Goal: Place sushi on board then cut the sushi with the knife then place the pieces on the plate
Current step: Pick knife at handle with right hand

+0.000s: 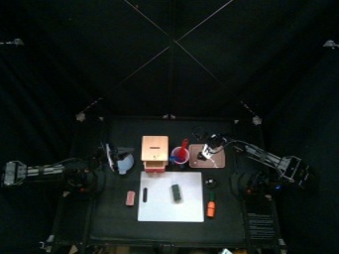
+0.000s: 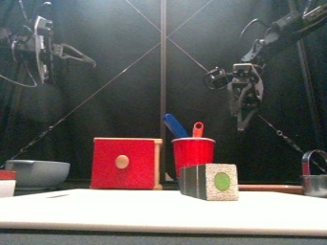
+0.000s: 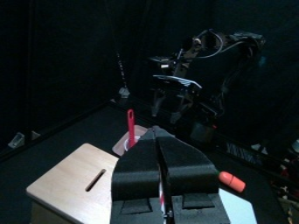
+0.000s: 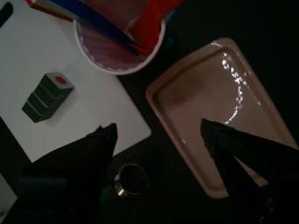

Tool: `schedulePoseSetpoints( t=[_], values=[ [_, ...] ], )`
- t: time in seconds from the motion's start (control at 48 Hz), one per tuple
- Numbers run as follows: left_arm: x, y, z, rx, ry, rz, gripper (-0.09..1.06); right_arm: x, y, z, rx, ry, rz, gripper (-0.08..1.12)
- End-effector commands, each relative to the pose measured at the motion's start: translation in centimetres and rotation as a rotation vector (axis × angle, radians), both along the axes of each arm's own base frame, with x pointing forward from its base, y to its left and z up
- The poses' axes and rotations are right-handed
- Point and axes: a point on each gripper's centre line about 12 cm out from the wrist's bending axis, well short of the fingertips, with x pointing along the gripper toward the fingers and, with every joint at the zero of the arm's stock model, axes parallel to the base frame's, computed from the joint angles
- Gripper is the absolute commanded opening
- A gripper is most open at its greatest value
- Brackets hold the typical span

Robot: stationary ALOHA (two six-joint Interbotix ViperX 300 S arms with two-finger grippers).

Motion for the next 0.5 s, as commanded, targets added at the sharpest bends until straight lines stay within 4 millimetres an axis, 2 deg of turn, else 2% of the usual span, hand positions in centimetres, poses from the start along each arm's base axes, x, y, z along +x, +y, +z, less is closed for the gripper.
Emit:
schedulePoseSetpoints(
  t=[0.021,0.229,0.5],
  values=[
    [0.2,0.3,1.4,0.011,-0.041,0.013,0.1,1.2,-2.0,1.2,-0.035,-0.009,0.031,1.06],
    [0.0,0.7,0.9,-0.018,-0.038,0.036,0.1,3.7,-3.9,0.3,0.051,0.081,0.128,1.06],
    [-0.4,1.2,0.2,-0.036,-0.027,0.07,0.1,6.9,-6.1,0.6,0.103,0.107,0.183,1.06]
  ],
)
